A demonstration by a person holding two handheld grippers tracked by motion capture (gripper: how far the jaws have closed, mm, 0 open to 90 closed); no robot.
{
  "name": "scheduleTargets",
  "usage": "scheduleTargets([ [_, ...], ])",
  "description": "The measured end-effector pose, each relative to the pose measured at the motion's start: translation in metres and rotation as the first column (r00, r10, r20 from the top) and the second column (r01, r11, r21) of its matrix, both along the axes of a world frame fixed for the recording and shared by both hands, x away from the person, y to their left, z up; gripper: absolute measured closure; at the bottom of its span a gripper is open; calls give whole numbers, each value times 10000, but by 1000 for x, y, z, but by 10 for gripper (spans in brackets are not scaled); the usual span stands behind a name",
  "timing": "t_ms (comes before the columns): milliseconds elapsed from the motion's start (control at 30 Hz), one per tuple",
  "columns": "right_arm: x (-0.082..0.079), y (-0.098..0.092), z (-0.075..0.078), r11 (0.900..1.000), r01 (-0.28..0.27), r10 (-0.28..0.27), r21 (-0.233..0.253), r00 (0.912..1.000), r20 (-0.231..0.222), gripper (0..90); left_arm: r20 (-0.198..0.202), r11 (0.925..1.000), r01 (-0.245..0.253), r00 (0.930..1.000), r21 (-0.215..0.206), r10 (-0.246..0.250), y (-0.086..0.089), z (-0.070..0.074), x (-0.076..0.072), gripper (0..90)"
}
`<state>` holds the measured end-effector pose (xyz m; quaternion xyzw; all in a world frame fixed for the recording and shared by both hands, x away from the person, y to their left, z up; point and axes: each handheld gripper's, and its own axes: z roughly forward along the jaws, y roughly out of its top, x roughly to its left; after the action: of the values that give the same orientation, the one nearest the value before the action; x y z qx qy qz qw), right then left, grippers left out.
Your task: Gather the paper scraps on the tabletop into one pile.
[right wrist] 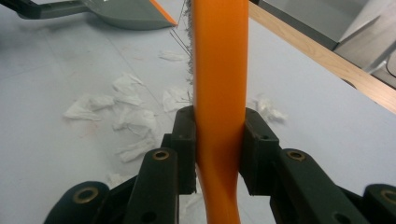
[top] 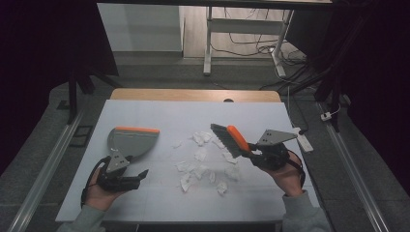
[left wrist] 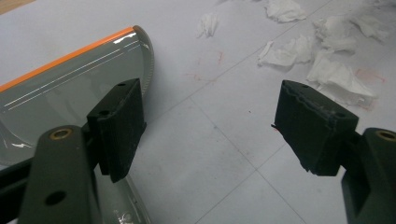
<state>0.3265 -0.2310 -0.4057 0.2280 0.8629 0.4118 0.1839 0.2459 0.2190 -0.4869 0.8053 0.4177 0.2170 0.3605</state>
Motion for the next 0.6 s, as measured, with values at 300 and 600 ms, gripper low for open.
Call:
scheduleTargets([
  [300, 6, -12, -2, 9978, 660, -661, -61, 9976, -224, 699, -92, 9999, 103, 9999, 37, -103, 0, -3, 3, 251],
  [600, 23, -22, -4, 9847, 1694, -1712, -410, 9842, -446, 700, -171, 10000, 67, 9998, 5, -67, 3, -7, 2, 249],
])
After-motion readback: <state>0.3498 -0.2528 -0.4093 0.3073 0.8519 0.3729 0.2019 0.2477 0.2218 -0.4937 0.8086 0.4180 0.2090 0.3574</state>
